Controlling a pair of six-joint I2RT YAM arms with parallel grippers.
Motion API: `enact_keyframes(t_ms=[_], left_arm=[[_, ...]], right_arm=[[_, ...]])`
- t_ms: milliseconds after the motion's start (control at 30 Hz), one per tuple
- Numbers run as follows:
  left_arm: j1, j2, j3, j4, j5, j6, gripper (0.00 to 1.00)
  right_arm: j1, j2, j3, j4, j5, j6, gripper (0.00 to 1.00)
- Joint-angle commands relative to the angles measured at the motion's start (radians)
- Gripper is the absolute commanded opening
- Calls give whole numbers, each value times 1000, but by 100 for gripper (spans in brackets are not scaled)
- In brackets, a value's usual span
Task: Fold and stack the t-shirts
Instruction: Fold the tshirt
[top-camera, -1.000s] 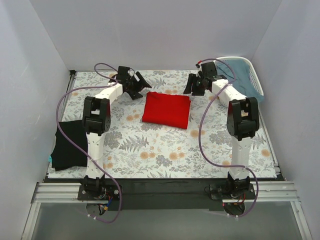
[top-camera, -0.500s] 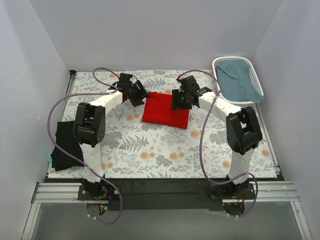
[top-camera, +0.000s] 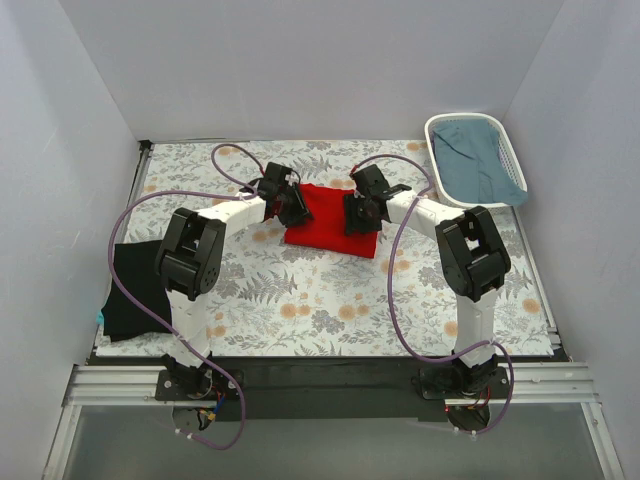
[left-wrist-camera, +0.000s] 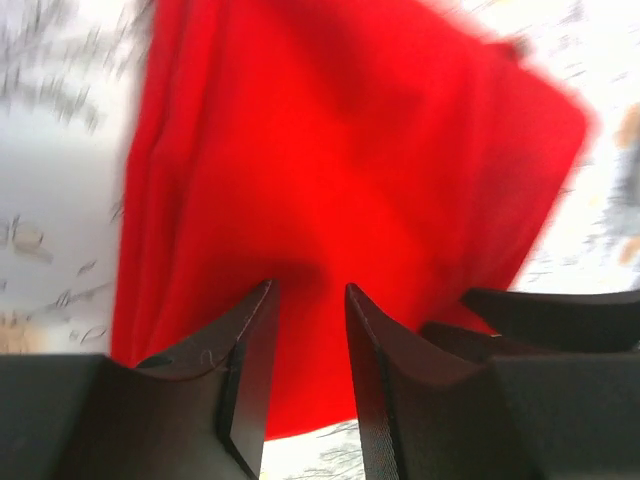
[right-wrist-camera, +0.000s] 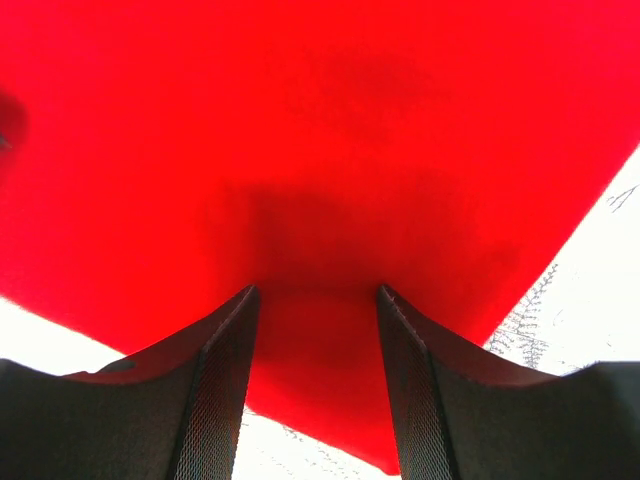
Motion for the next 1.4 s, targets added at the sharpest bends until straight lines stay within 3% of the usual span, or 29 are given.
enact_keyframes(t_ms=[0, 367, 667, 800, 1100, 1367], left_arm=[[-23, -44, -75, -21, -73, -28, 31], [-121, -222, -339, -58, -120, -178, 26], [-171, -550, -597, -148, -100, -222, 31], [-167, -642, -566, -190, -120, -204, 33], [-136, -461, -376, -103, -47, -135, 30], [9, -260, -313, 110, 93, -109, 28]], right_arm=[[11, -3, -47, 21, 25, -4, 57], [63, -160, -305, 79, 2, 12, 57], [160, -489, -588, 100, -64, 104, 57], [157, -609, -581, 98, -61, 108, 58], [37, -511, -487, 194, -261, 78, 52], [-137, -326, -423, 357, -487, 97, 46]])
